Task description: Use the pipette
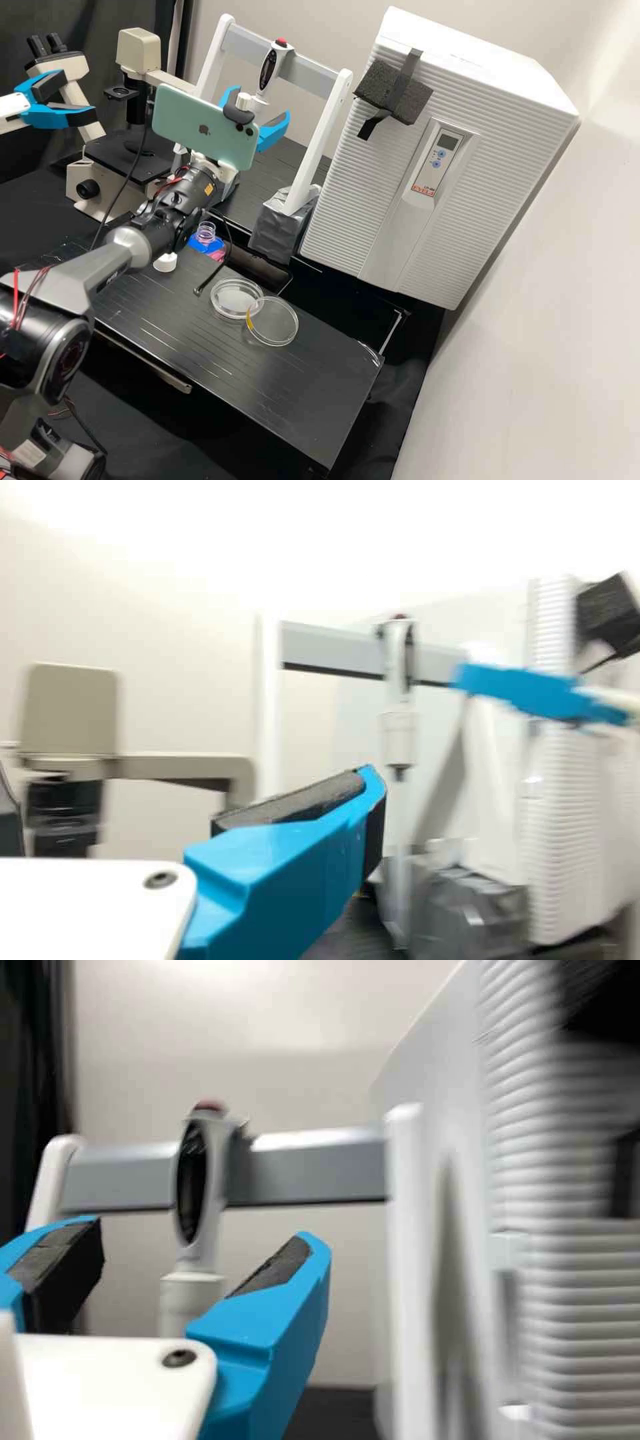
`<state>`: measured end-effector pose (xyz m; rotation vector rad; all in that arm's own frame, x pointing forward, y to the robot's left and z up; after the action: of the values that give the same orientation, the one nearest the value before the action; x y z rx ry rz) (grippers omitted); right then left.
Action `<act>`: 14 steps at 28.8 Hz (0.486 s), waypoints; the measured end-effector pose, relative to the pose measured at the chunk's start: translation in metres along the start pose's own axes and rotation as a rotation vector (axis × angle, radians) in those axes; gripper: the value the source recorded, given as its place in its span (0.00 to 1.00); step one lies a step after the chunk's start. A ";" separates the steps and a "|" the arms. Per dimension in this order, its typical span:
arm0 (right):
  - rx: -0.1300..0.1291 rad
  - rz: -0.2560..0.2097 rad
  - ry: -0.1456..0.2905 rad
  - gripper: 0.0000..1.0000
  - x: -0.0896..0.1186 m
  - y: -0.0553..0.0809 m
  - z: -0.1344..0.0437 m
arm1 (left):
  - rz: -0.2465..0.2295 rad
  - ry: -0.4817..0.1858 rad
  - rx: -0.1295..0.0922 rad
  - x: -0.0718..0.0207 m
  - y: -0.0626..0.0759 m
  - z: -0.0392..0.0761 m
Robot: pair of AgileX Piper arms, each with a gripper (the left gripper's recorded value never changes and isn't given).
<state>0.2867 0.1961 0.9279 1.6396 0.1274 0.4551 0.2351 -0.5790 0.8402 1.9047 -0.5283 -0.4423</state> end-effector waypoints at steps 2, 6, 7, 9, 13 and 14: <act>-0.014 0.039 -0.001 1.00 -0.010 0.003 0.009 | 0.012 0.037 0.032 -0.0070 -0.001 -0.001; -0.042 0.103 -0.025 1.00 -0.031 0.009 0.029 | 0.027 0.149 0.115 -0.0249 -0.005 -0.005; -0.046 0.114 -0.033 1.00 -0.036 0.009 0.033 | 0.028 0.167 0.129 -0.0282 -0.006 -0.006; -0.034 0.153 -0.059 1.00 -0.048 0.010 0.043 | 0.026 0.213 0.175 -0.0375 -0.012 -0.007; -0.017 0.213 -0.096 1.00 -0.068 0.009 0.057 | 0.059 0.263 0.214 -0.0491 -0.021 -0.010; -0.017 0.227 -0.100 1.00 -0.072 0.009 0.060 | 0.063 0.279 0.218 -0.0512 -0.023 -0.012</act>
<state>0.2412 0.1144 0.9174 1.6641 -0.1380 0.5432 0.2023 -0.5339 0.8265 2.1086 -0.4641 -0.0760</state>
